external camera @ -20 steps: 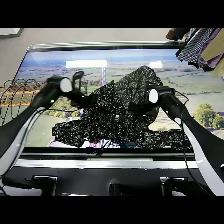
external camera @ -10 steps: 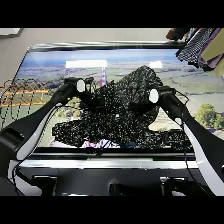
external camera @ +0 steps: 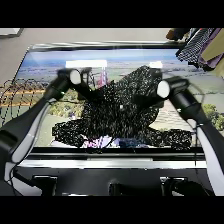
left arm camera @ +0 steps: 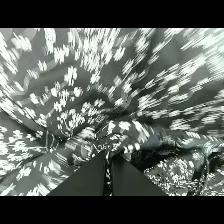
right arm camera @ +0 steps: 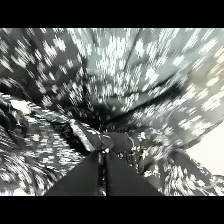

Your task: Fold the clothes and pants, and hang the long-sleeved shirts on hangers.

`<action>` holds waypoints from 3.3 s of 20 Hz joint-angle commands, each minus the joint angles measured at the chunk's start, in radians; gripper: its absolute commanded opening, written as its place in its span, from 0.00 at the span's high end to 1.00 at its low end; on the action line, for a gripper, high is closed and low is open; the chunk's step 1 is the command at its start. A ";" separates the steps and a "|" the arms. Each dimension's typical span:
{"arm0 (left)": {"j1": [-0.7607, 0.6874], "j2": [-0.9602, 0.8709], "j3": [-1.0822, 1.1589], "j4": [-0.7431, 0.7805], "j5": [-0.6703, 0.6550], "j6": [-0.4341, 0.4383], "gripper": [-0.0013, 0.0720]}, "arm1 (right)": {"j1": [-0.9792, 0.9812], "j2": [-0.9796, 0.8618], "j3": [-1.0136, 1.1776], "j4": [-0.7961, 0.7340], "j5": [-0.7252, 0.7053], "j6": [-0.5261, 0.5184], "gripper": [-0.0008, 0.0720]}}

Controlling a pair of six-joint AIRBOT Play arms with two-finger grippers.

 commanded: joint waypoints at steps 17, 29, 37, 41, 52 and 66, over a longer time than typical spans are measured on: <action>-0.208 0.427 -0.418 0.151 0.071 -0.305 0.96 | 0.284 0.180 -0.057 -0.300 0.156 0.218 0.94; 0.000 0.482 -0.472 0.022 0.071 -0.108 0.21 | 0.284 0.180 -0.201 -0.271 0.032 0.332 0.94; 0.558 0.629 -0.470 0.187 -0.328 0.379 0.21 | 0.284 0.179 -0.201 -0.257 0.031 0.328 0.94; 0.712 0.623 -0.513 0.191 -0.214 0.408 0.21 | 0.284 0.179 -0.201 -0.261 0.031 0.325 0.94; 1.273 0.536 -0.750 -0.098 0.191 0.795 0.14 | 0.284 0.179 -0.201 -0.261 0.019 0.275 0.94; 1.188 0.307 -0.788 -0.099 0.270 0.909 0.17 | 0.284 0.179 -0.201 -0.261 0.023 0.275 0.94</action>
